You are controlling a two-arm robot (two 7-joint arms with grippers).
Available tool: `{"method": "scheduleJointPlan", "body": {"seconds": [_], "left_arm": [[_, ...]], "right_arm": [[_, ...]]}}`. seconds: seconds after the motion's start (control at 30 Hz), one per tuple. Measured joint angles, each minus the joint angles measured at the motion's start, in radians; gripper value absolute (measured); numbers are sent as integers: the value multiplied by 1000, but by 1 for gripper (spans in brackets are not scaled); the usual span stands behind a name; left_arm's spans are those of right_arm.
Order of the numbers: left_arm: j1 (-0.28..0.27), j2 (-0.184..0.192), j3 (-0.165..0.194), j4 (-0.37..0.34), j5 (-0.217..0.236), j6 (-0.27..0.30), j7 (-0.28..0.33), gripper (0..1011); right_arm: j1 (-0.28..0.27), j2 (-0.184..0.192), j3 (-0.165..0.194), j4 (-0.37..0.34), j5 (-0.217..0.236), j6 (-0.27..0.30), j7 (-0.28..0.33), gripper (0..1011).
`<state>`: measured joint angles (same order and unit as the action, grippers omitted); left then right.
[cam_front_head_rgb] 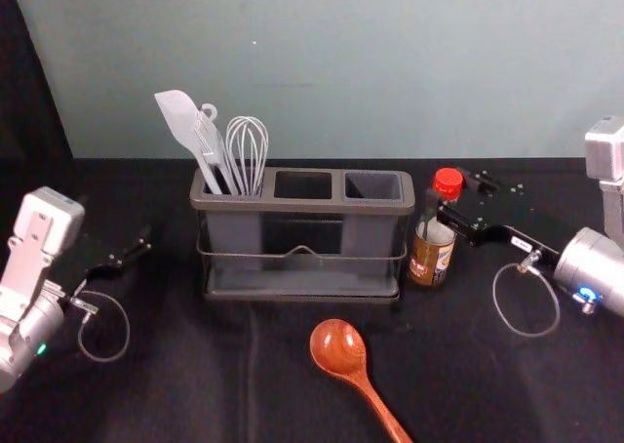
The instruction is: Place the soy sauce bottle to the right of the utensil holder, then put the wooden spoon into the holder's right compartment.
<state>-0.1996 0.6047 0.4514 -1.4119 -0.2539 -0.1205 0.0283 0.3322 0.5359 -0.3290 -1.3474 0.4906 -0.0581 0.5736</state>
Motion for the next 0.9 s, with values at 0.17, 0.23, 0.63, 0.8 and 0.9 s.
{"method": "scheduleJointPlan", "body": {"seconds": [0.17,0.23,0.63,0.8,0.9], "left_arm": [[0,0,0,0,0,0,0,1012],[0,0,0,0,0,0,0,1011],[0,0,0,0,0,0,0,1011],[0,0,0,0,0,0,0,1011],[0,0,0,0,0,0,0,1011]], "right_arm": [[0,0,0,0,0,0,0,720],[0,0,0,0,1,0,0,775],[-31,13,18,-43,-8,1,-36,1004],[-79,25,56,-100,-9,-2,-74,1004],[-119,36,87,-150,-6,-2,-100,1004]]}}
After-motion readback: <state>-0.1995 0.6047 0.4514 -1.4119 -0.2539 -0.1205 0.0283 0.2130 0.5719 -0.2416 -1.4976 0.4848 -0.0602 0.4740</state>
